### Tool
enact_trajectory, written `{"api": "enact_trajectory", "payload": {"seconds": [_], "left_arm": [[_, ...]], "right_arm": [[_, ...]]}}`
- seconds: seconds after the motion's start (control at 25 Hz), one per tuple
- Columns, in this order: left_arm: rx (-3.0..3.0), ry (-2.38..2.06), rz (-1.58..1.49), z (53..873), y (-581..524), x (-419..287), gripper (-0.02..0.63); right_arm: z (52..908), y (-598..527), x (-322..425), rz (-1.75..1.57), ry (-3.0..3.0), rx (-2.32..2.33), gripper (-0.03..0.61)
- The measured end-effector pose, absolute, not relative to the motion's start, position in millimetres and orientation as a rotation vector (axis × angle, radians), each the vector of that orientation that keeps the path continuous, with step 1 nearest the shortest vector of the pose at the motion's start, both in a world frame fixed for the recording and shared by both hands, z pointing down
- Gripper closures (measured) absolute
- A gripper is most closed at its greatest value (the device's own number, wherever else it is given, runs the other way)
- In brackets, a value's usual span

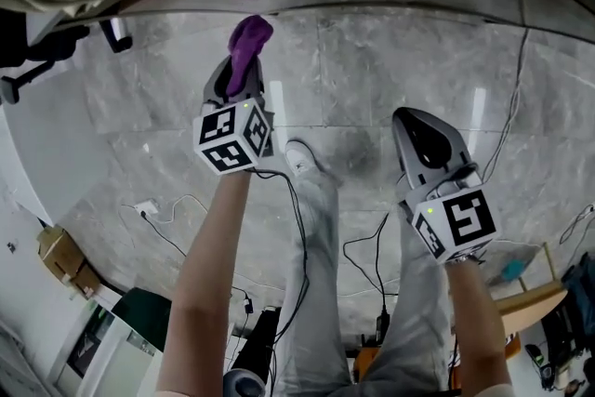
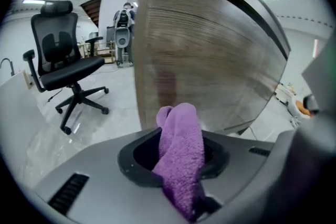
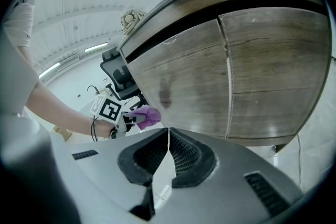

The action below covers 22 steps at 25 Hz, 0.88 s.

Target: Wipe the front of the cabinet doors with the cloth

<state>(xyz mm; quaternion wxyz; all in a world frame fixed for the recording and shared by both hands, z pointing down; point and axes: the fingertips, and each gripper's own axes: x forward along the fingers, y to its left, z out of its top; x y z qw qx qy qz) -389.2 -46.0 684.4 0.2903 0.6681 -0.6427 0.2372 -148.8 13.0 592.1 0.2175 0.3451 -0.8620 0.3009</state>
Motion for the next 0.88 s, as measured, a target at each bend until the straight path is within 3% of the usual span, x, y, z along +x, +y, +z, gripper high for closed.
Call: {"api": "enact_trajectory", "payload": {"seconds": [0.32,0.48,0.68,0.88], "left_arm": [[2.008,-1.437,0.665,728,-67,-191,0.511],[2.058,-1.351,0.666,747,-101,-127,0.51],[2.051,-1.333,0.624,759,-131,-115,0.51],[1.986,-1.405,0.668,769,-139,-180,0.511]], "right_arm": [[605,37,-43,0.864,-2.325,0.986,0.551],[624,44,23,0.903,-2.229,1.141,0.551],[655,57,62,0.96,-2.136,1.288,0.551],[675,62,43,0.972,-2.128,1.307,0.551]]}}
